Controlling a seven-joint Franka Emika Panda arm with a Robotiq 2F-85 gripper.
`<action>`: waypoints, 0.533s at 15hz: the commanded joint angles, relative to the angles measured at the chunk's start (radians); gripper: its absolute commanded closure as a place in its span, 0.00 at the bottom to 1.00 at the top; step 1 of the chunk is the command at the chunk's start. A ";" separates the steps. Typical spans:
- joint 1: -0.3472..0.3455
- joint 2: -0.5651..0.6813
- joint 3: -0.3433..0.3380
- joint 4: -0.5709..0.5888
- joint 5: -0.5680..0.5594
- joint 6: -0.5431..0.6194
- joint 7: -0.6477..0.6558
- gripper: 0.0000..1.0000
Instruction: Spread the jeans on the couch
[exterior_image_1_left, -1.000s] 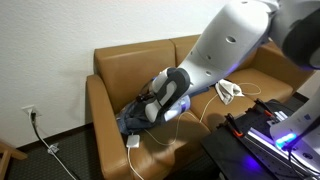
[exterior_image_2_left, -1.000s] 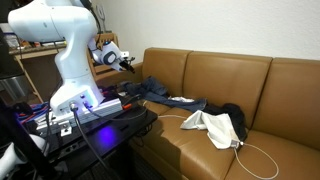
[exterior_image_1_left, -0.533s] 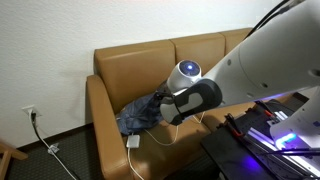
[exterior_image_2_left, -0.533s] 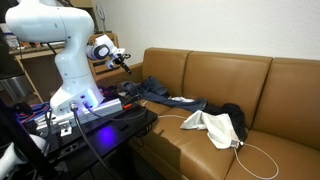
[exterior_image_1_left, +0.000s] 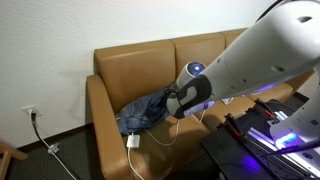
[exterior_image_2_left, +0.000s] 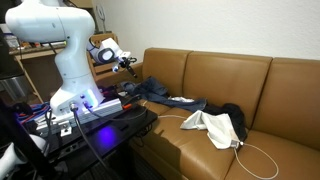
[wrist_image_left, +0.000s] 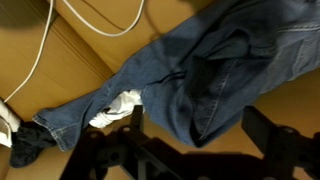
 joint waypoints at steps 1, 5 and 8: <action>-0.251 -0.004 0.127 0.052 0.103 0.126 -0.185 0.00; -0.523 -0.045 0.293 0.237 0.073 0.170 -0.371 0.00; -0.714 -0.082 0.425 0.290 0.075 0.088 -0.474 0.00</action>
